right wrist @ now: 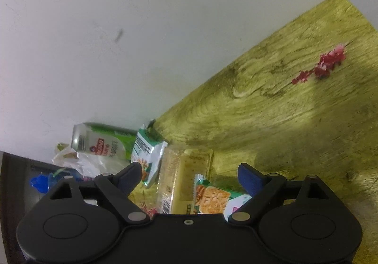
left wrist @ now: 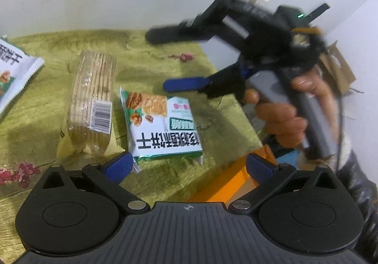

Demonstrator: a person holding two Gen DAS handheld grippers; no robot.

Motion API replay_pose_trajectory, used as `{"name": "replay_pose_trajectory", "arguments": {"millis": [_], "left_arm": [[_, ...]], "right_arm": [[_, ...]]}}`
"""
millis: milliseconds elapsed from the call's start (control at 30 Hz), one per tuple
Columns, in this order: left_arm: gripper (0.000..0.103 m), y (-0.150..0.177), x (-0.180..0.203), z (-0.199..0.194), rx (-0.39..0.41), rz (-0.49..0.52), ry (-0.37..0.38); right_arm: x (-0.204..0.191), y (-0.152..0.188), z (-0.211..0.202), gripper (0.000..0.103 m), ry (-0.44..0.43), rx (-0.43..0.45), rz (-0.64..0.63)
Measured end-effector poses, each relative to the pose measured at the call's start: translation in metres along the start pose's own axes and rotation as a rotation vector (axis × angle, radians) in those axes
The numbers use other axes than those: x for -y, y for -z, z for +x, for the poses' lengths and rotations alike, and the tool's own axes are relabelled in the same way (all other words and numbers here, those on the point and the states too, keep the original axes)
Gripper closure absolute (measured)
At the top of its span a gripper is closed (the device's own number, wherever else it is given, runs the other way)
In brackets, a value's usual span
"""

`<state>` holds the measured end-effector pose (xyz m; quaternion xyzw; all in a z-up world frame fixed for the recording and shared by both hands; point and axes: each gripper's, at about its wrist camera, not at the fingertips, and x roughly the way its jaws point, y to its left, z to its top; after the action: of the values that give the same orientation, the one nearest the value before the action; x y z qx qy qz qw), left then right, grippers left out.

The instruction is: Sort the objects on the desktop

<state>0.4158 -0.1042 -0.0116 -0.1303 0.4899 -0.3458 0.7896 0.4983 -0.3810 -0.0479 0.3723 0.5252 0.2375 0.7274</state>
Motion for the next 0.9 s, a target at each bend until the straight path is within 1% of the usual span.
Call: {"name": "replay_pose_trajectory", "arguments": {"millis": [67,133,233,333,500,567,633,733,800,900], "left_arm": [[0.0,0.004,0.002,-0.002,-0.007,0.003,0.017],[0.0,0.007,0.006,0.002,-0.031,0.012,0.019],[0.0,0.01,0.011,0.012,-0.047,0.023,0.002],[0.0,0.006,0.011,0.024,-0.056,0.02,-0.037],[0.0,-0.004,0.008,0.03,-0.029,0.001,-0.078],[0.0,-0.007,0.01,0.033,-0.009,0.004,-0.095],[0.0,-0.011,0.014,0.035,0.027,0.018,-0.105],[0.0,-0.013,0.015,0.036,0.061,0.029,-0.098],[0.0,-0.011,0.015,0.033,0.079,0.034,-0.092],[0.0,-0.009,0.021,0.023,0.088,0.064,-0.089]], "right_arm": [[0.003,0.001,0.002,0.015,0.002,-0.013,0.008],[0.006,0.003,0.004,0.015,0.002,-0.027,0.016],[0.01,0.006,0.003,0.015,0.001,-0.039,0.026],[0.012,0.012,-0.003,0.014,-0.016,-0.05,0.031],[0.02,0.027,-0.018,0.013,-0.026,-0.083,0.052],[0.023,0.034,-0.024,0.013,-0.049,-0.104,0.075],[0.025,0.042,-0.029,0.013,-0.077,-0.125,0.094],[0.024,0.049,-0.036,0.013,-0.109,-0.141,0.096],[0.023,0.047,-0.044,0.013,-0.107,-0.111,0.087],[0.024,0.038,-0.059,0.012,-0.107,-0.026,0.099]]}}
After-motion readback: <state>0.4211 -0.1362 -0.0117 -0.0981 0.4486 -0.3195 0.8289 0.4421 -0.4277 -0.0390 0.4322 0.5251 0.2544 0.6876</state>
